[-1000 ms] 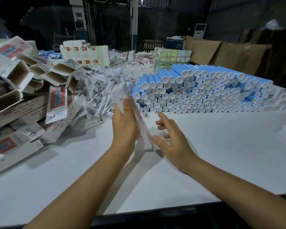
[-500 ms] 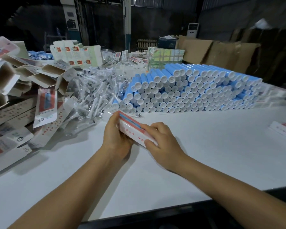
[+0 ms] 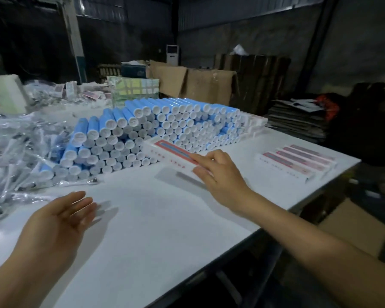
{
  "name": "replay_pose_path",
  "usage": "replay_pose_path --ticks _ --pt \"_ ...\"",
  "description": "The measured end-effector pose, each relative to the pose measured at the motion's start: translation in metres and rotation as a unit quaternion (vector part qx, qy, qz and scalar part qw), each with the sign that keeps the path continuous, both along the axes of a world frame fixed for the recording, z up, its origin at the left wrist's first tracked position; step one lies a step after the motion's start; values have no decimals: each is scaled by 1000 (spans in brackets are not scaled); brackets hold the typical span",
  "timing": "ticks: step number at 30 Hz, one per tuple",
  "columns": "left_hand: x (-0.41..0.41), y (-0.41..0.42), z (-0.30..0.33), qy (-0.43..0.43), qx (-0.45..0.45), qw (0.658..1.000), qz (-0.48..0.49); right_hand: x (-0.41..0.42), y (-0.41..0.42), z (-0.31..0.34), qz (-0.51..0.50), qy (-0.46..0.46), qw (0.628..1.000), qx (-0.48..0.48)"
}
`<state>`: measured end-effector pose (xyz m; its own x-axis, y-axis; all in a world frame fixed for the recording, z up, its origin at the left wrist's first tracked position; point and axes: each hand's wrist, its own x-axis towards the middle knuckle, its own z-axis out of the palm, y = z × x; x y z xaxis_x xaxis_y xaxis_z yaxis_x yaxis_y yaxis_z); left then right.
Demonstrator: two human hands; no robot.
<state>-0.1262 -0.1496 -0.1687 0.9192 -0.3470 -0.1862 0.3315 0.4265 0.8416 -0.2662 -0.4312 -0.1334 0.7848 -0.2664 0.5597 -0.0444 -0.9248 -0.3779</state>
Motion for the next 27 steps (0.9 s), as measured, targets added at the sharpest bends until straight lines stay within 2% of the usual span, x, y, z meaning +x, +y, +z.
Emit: replay_pose_path --ticks 3,7,10,12,16,21,23,25,27 --pt "9 4 -6 -9 7 1000 -17 -35 -72 -10 -143 31 989 -20" --pt "23 9 -22 -43 19 999 -16 -70 -145 -32 -298 101 948 -41" --pt "27 16 -32 -67 24 997 3 -84 -173 -44 -371 157 914 -52" --pt "30 20 -35 -60 24 998 15 -85 -181 -48 -389 156 906 -63" --pt "27 19 -30 -71 46 996 -27 -85 -180 -48 -383 138 912 -46" --pt "12 7 -15 -54 22 997 -42 -79 -163 -32 -367 139 918 -50" --pt "3 4 -6 -48 30 998 -29 -65 -142 -18 -318 72 944 -42" --pt "-13 0 5 -68 51 996 -20 -44 -112 -3 -227 6 974 -22" --pt "-25 -2 11 -99 92 991 -7 -18 -72 12 -132 -13 991 -4"
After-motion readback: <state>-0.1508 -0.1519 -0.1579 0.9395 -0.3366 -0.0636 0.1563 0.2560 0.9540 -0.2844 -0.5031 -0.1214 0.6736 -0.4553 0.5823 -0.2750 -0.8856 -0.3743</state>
